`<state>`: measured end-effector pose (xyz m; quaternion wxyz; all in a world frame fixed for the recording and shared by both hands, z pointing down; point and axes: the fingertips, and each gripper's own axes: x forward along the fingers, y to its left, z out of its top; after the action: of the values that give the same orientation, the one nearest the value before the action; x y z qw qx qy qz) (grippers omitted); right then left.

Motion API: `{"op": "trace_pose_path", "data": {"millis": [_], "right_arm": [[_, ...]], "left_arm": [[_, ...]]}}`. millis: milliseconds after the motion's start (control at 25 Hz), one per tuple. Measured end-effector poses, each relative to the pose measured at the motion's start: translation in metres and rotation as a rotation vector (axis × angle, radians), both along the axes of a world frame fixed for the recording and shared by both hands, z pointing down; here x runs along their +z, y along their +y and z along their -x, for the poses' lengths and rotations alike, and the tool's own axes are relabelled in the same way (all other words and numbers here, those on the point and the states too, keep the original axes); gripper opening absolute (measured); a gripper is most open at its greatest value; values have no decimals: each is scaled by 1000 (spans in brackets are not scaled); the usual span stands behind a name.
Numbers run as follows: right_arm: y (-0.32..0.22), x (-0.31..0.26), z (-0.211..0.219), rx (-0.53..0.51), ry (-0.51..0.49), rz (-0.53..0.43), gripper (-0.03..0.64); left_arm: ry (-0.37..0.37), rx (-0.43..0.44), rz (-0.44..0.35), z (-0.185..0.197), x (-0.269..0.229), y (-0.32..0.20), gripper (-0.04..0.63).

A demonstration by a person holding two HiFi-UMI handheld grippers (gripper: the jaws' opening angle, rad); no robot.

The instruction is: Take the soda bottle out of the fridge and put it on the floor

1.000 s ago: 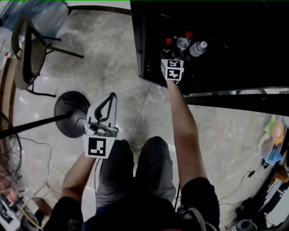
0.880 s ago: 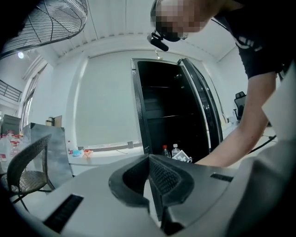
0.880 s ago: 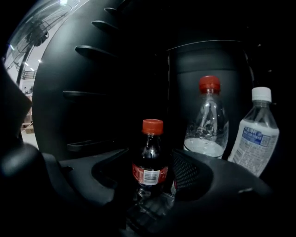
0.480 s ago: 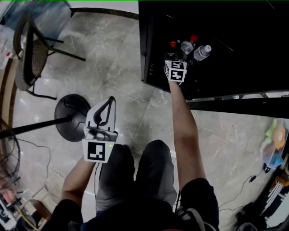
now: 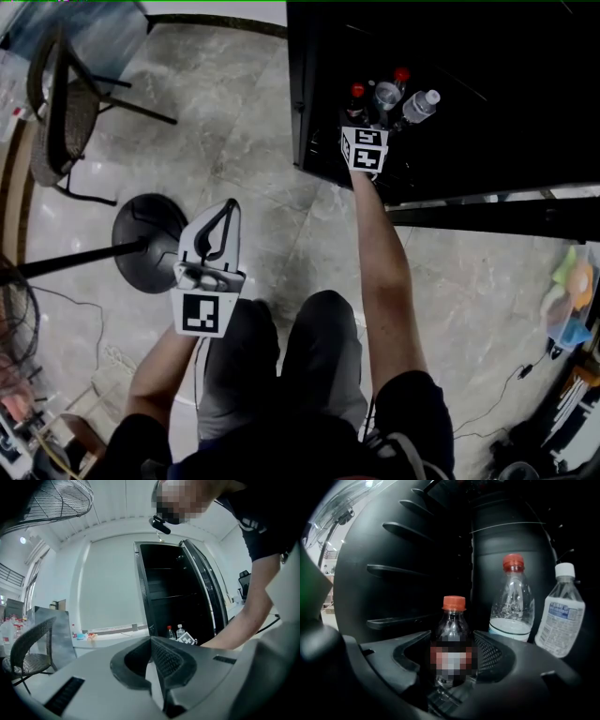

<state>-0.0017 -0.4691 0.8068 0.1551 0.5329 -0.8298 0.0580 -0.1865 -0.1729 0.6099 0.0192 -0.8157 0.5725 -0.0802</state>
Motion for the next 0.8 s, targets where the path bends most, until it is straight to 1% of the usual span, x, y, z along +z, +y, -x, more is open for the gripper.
{"op": "trace_pose_path", "data": {"millis": [200, 320, 480, 600, 800], "right_arm": [[10, -11, 0, -25, 17, -22, 278], [21, -16, -3, -40, 18, -31, 279], [41, -18, -8, -72, 30, -35, 284], [57, -20, -13, -82, 10, -34, 284], [95, -19, -14, -135, -1, -41, 285]], "left_arm": [[-9, 12, -7, -4, 4, -5, 23], [-8, 25, 2, -12, 12, -8, 23], [4, 48, 13, -27, 22, -11, 23], [7, 73, 23, -38, 31, -13, 23], [4, 117, 41, -49, 49, -18, 23]]}}
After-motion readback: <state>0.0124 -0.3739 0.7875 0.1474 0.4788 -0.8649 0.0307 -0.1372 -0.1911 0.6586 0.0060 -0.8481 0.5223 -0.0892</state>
